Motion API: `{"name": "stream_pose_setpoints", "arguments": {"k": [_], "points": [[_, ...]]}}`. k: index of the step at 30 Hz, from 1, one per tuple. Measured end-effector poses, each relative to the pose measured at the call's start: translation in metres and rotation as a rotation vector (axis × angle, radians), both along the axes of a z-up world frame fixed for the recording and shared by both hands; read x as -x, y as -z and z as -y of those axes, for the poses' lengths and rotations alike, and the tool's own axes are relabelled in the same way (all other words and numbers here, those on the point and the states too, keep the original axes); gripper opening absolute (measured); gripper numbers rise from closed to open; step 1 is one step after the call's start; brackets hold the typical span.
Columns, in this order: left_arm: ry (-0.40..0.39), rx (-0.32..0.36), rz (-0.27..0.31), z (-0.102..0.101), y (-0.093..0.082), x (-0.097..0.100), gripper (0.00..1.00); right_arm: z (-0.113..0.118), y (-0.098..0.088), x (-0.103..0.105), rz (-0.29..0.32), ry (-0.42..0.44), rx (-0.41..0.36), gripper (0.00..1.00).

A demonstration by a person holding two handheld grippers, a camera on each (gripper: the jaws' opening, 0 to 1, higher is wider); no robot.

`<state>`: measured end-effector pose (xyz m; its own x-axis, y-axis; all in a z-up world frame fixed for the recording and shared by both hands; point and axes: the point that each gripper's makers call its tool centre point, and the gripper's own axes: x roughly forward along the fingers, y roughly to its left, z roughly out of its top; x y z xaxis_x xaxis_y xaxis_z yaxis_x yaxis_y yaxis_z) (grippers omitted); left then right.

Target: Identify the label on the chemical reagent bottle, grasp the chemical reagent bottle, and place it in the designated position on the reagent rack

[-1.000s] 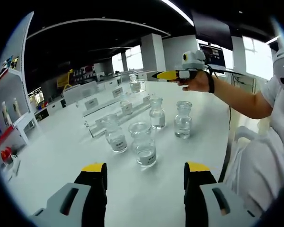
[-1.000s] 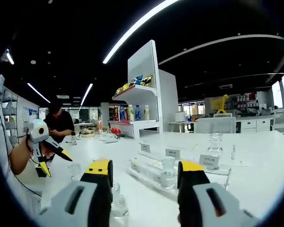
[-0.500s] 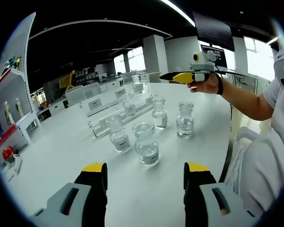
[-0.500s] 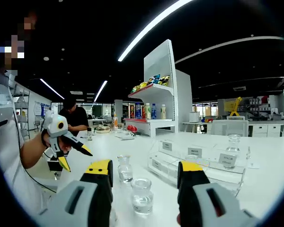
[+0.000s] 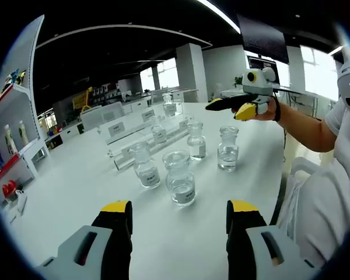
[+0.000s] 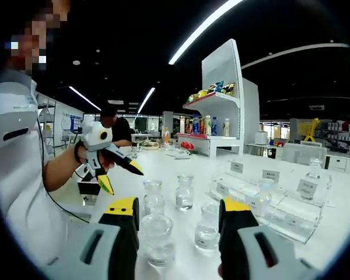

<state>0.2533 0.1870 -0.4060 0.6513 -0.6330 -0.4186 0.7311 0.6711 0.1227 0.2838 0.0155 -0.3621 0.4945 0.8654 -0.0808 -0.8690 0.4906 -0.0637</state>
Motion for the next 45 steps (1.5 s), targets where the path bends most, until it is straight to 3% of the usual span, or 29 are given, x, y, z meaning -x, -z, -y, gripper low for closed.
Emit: {"name": "stream_pose_setpoints", "arguments": {"k": [4, 13, 25, 32, 39, 45], "points": [[0.005, -0.010, -0.006, -0.001, 0.003, 0.002, 0.65, -0.005, 0.013, 0.011, 0.002, -0.036, 0.025, 0.50], [-0.001, -0.007, -0.006, -0.003, 0.003, 0.001, 0.65, -0.009, 0.023, 0.017, 0.009, -0.038, 0.028, 0.45], [-0.007, -0.009, -0.007, -0.006, 0.003, 0.001, 0.65, -0.018, 0.046, 0.018, -0.039, -0.053, 0.043, 0.40], [-0.002, -0.012, -0.008, -0.005, 0.003, 0.001, 0.65, -0.018, 0.047, 0.017, -0.047, -0.045, 0.038, 0.36], [-0.002, -0.012, -0.003, -0.005, 0.001, 0.001, 0.65, -0.018, 0.051, 0.014, -0.059, -0.040, 0.043, 0.26], [-0.009, -0.014, -0.005, -0.007, 0.001, 0.000, 0.65, -0.018, 0.054, 0.013, -0.055, -0.035, 0.054, 0.26]]}}
